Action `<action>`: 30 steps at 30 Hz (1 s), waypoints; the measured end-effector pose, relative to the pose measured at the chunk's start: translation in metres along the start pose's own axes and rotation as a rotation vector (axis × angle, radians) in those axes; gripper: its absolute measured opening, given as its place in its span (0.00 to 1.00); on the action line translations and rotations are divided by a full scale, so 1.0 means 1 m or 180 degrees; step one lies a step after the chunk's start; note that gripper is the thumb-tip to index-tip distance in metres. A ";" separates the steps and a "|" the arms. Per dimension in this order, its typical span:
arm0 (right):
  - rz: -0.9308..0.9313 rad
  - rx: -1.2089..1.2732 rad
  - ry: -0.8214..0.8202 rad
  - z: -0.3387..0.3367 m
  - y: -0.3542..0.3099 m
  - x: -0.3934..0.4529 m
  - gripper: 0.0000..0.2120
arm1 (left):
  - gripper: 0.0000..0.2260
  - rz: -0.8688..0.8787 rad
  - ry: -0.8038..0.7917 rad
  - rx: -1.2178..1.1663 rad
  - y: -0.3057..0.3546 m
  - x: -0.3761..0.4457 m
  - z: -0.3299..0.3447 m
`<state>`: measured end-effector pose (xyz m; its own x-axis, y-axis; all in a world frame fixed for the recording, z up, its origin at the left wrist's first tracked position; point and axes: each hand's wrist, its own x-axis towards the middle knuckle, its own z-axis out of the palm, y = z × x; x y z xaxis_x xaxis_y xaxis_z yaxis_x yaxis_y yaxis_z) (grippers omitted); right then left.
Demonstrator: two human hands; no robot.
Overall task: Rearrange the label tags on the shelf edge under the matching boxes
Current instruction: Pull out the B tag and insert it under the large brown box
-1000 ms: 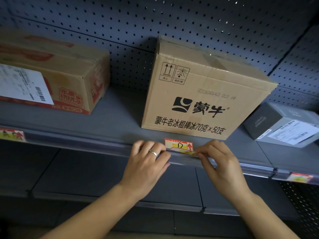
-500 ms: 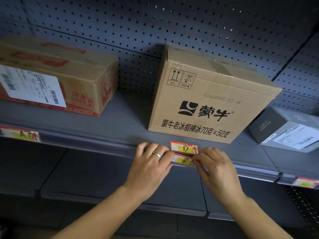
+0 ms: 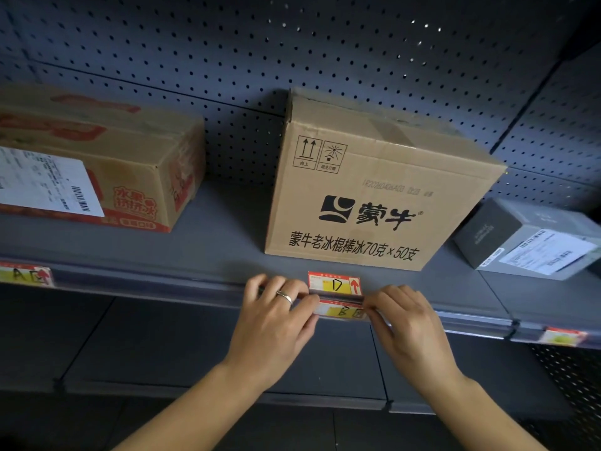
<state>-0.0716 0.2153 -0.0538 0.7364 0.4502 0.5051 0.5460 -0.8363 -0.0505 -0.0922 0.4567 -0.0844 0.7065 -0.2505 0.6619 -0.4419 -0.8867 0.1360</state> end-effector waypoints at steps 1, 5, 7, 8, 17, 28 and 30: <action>0.0022 0.0013 0.0022 0.000 0.001 -0.001 0.02 | 0.08 0.0015 -0.0029 0.0007 0.001 0.000 0.000; 0.0052 0.0028 0.0097 0.001 0.003 -0.003 0.03 | 0.11 0.0015 -0.0118 0.0004 0.005 0.002 0.002; 0.0099 0.0031 0.0143 0.002 0.001 -0.004 0.03 | 0.13 0.0059 -0.0132 0.0011 0.006 0.002 0.003; 0.0118 0.0016 0.0168 0.002 0.000 -0.005 0.03 | 0.13 0.0101 -0.0122 0.0022 0.006 0.002 0.003; 0.0141 -0.0058 0.0319 0.009 0.002 -0.017 0.05 | 0.11 0.0223 -0.0048 0.0034 0.005 0.003 0.004; 0.0318 0.0183 0.0389 0.007 0.008 -0.013 0.06 | 0.09 0.0289 -0.0030 0.0000 0.002 0.008 0.002; 0.0494 0.0233 0.0431 0.005 0.008 -0.006 0.07 | 0.06 0.0199 0.0027 -0.0057 0.002 0.016 0.000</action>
<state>-0.0699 0.2078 -0.0613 0.7562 0.2675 0.5972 0.4613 -0.8652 -0.1966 -0.0817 0.4509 -0.0730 0.6725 -0.3019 0.6757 -0.4950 -0.8622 0.1075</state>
